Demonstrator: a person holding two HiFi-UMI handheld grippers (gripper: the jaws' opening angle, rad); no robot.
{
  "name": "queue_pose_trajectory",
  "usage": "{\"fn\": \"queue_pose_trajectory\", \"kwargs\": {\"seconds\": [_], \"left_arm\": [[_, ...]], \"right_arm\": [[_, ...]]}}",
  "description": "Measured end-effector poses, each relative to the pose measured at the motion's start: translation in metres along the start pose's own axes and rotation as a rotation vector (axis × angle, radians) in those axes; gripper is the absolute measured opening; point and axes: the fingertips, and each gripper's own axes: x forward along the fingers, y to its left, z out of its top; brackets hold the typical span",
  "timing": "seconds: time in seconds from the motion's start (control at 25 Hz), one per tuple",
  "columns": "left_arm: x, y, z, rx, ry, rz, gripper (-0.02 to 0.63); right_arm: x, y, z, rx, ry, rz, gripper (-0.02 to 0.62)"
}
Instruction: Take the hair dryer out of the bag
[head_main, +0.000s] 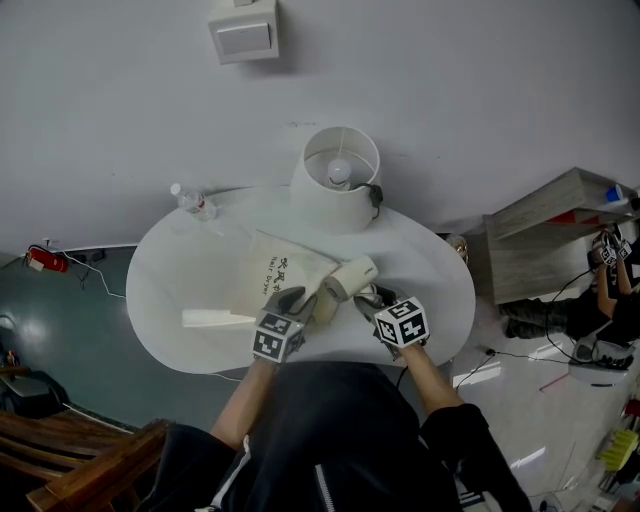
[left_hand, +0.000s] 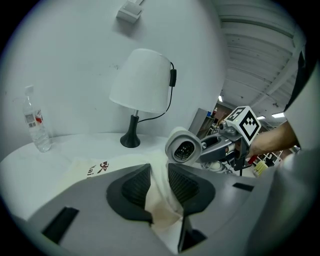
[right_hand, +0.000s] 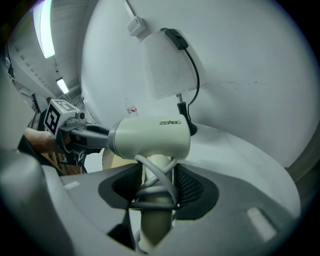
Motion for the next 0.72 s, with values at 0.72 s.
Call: {"fn": "queue_pose_trajectory", "kwargs": {"seconds": [0.72], "left_arm": [[-0.039,0.006,0.062,0.044,-0.191,0.056,0.103]], "right_arm": [[-0.055,0.019,0.096,-0.003,-0.305,-0.011,0.196]]}}
